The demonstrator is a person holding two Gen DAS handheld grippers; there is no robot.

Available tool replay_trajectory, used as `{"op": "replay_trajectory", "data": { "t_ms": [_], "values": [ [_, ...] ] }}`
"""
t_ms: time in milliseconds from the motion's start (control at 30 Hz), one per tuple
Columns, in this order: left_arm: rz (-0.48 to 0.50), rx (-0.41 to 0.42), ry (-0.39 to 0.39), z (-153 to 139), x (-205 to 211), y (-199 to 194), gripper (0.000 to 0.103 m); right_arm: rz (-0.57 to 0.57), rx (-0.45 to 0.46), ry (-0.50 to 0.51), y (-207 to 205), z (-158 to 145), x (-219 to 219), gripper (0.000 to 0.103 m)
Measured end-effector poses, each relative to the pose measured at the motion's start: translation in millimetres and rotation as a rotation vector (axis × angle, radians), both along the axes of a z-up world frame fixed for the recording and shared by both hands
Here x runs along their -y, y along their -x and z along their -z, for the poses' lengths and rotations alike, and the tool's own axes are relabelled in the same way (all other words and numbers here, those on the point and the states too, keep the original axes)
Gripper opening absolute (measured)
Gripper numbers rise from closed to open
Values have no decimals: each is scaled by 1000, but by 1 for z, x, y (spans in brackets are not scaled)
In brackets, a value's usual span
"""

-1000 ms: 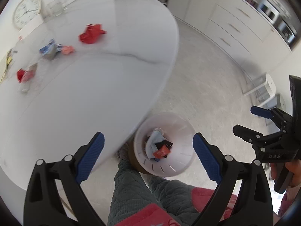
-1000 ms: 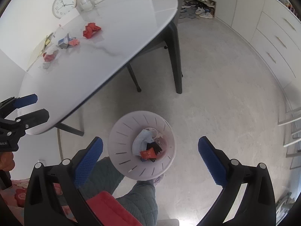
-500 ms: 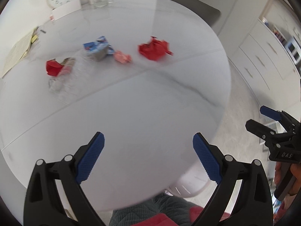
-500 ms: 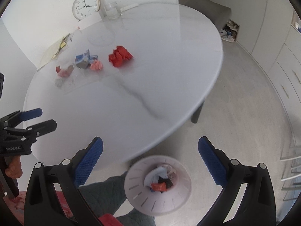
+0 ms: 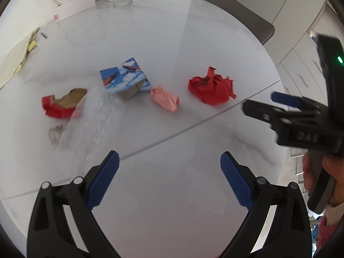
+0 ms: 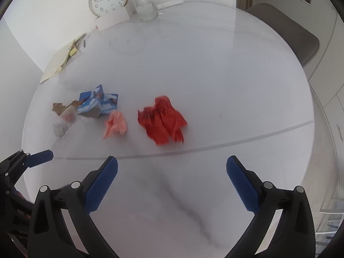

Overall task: Collect trash
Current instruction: 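Move both open tools back over the table toward the red paper, then grasp the red crumpled paper with the right tool while left grasps the pink tissue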

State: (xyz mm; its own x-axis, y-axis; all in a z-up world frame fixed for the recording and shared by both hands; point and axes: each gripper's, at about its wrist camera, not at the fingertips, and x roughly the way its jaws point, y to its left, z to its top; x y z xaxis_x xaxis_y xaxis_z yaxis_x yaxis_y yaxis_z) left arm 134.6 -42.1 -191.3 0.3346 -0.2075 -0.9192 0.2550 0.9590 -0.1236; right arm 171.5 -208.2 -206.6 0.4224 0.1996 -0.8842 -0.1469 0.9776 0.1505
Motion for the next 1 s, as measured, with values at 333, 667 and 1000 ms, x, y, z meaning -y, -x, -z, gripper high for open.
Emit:
{"op": "replay_trajectory", "data": {
  "t_ms": [333,667,1000],
  "values": [
    [23,-36,5,23,8,-39,91,-49,-38,44,-49,33,-19,98],
    [2,-17,-4,31,31,-60,90,-20,-57,-23,-42,31,10,29],
    [-129,-46,-41,55,49,-91,71,90,-4,-61,-8,0,62,29]
  ]
}}
